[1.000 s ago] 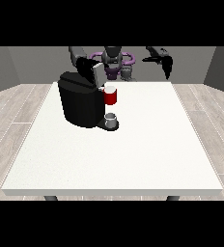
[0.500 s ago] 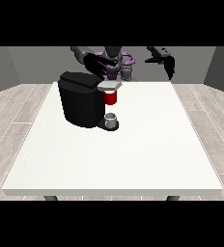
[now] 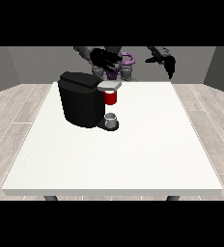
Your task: Insert the coffee pod into the coffee machine and close the lid
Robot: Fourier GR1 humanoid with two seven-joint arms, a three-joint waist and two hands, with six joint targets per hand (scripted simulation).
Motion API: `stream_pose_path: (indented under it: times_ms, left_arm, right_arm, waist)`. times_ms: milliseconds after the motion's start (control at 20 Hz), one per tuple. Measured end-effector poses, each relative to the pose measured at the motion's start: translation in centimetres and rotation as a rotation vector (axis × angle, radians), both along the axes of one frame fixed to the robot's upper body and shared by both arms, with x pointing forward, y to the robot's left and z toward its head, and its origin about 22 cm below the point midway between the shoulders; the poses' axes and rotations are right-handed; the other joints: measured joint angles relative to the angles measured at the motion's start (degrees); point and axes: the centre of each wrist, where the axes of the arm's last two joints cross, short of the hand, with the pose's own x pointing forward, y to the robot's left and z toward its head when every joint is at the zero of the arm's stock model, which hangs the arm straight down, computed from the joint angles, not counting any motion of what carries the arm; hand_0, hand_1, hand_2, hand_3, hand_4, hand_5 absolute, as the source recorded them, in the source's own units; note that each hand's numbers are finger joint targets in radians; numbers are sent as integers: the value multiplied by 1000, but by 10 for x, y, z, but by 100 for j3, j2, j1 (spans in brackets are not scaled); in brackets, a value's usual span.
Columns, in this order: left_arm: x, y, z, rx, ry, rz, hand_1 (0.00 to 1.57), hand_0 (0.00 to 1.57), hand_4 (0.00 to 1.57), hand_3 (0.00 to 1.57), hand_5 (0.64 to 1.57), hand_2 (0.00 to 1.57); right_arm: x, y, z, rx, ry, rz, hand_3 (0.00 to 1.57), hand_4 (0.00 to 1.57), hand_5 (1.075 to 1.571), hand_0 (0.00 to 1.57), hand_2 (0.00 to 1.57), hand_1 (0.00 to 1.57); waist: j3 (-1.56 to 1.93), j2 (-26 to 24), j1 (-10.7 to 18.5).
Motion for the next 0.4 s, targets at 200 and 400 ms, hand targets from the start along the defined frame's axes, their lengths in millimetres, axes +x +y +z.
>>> stream_pose_path:
  times_ms: [200, 400]
  left_arm:
    - [-5, -8, -9, 2, 10, 17, 0, 0, 165, 0, 1571, 0]
    - [-18, -8, -28, -17, 31, 28, 0, 0, 192, 0, 1571, 0]
  right_arm:
    - [-15, 6, -22, 64, 12, 67, 0, 269, 1571, 0, 0, 0]
    - [-42, 1, -61, 156, 70, 70, 0, 157, 1571, 0, 0, 0]
  waist:
    - [1, -274, -151]
    - [1, -580, -346]
